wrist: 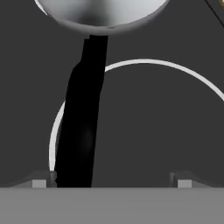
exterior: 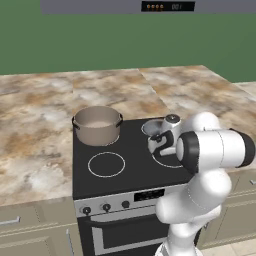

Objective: Move the pot and pan from the stove into the sink.

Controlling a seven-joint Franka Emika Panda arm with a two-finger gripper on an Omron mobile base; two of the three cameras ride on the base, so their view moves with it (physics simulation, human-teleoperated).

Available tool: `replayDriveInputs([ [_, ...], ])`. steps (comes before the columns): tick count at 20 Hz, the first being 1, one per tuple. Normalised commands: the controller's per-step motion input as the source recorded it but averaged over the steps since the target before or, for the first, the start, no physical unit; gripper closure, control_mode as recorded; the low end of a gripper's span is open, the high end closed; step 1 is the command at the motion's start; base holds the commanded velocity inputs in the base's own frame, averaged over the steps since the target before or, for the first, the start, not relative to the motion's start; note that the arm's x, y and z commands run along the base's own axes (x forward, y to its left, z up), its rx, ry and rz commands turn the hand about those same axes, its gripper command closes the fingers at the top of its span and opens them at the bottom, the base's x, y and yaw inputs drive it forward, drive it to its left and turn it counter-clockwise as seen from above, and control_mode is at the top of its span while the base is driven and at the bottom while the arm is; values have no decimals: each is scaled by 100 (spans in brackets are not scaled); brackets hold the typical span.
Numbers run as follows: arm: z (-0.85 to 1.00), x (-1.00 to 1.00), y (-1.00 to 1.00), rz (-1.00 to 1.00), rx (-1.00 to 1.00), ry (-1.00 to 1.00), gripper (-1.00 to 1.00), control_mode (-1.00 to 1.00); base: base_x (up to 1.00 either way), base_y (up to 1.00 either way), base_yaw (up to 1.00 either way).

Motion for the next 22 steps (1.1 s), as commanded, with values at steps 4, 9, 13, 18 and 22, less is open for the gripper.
replayDriveInputs([
  [4, 5, 16, 3, -4, 1, 0, -100, -100, 0, 0, 0],
  [9, -13, 34, 16, -3, -1, 0, -100, -100, 0, 0, 0],
  [13, -10, 31, 11, -4, 0, 0, -100, -100, 0, 0, 0],
  [18, -25, 16, 2, -2, 0, 0, -100, -100, 0, 0, 0],
  [22, -44, 0, -7, 0, 0, 0, -100, -100, 0, 0, 0],
])
